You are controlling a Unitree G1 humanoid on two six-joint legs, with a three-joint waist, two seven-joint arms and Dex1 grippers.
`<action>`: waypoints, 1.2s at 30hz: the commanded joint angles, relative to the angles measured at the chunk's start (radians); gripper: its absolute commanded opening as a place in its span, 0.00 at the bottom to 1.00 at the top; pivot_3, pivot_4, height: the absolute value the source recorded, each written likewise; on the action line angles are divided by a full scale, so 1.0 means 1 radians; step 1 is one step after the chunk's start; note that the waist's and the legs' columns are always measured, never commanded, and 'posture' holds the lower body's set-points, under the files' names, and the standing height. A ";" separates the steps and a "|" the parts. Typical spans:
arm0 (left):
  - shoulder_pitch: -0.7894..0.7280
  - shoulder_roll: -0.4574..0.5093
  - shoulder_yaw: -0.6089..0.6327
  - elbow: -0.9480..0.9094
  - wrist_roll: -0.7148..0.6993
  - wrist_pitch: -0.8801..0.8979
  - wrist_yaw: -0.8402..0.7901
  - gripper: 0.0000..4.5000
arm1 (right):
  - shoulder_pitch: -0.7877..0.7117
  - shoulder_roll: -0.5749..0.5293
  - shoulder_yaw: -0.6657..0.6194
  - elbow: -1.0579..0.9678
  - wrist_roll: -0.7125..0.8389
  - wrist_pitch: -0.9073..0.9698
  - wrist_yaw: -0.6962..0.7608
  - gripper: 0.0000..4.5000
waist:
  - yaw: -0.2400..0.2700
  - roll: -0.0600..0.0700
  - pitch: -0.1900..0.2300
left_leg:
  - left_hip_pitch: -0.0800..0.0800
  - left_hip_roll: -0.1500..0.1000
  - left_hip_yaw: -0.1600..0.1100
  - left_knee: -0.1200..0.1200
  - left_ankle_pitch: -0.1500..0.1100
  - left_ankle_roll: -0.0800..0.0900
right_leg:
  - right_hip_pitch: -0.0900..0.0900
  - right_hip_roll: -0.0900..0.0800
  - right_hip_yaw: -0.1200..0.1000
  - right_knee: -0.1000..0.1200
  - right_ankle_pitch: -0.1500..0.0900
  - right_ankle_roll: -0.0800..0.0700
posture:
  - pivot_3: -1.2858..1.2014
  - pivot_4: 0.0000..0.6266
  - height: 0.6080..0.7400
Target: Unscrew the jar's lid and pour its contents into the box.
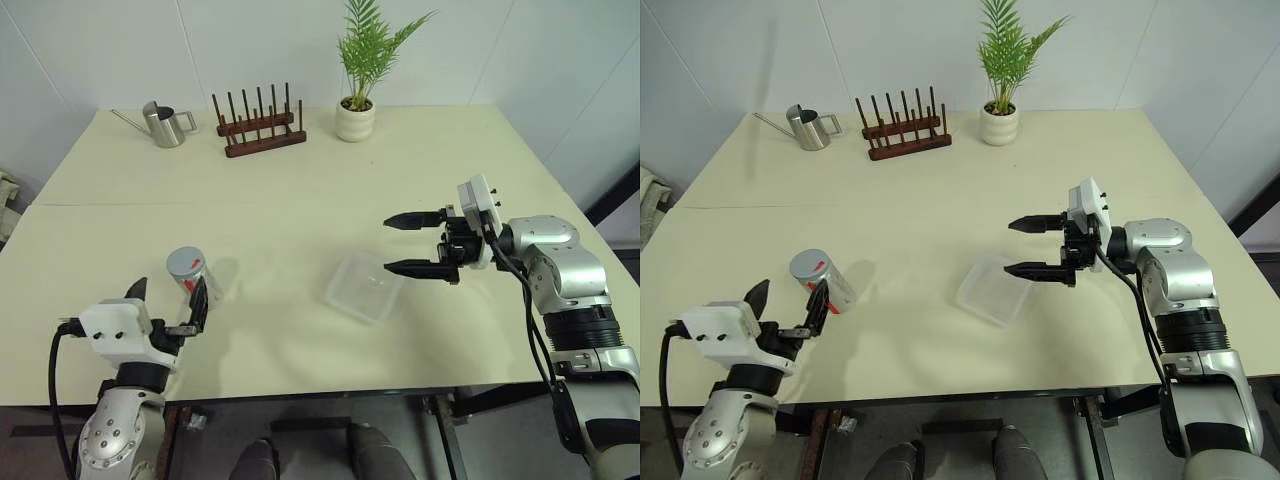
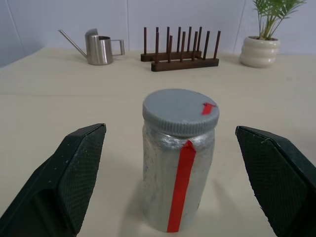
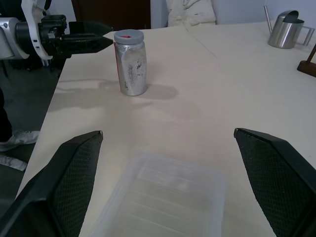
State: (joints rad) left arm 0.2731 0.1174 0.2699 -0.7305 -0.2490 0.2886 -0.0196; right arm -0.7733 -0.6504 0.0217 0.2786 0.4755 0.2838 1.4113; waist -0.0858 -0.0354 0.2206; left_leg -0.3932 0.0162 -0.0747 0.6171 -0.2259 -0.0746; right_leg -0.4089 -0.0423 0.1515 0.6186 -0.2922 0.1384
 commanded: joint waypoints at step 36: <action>-0.223 0.004 -0.074 0.323 0.151 -0.153 0.002 0.72 | 0.018 -0.002 -0.040 -0.082 0.018 0.032 -0.068 1.00 | 0.000 -0.001 0.000 | 0.000 0.000 0.003 0.000 -0.002 0.003 | 0.000 0.000 0.003 -0.002 0.003 0.006 | 0.52 0.24 1.00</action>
State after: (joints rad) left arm 0.0494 0.1204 0.1963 -0.3953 -0.1094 0.1593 -0.0226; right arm -0.7483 -0.6448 0.0184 0.2337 0.4757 0.3138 1.3479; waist -0.0856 -0.0359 0.2206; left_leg -0.3928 0.0161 -0.0713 0.6170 -0.2281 -0.0719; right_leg -0.4088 -0.0422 0.1547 0.6159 -0.2894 0.1443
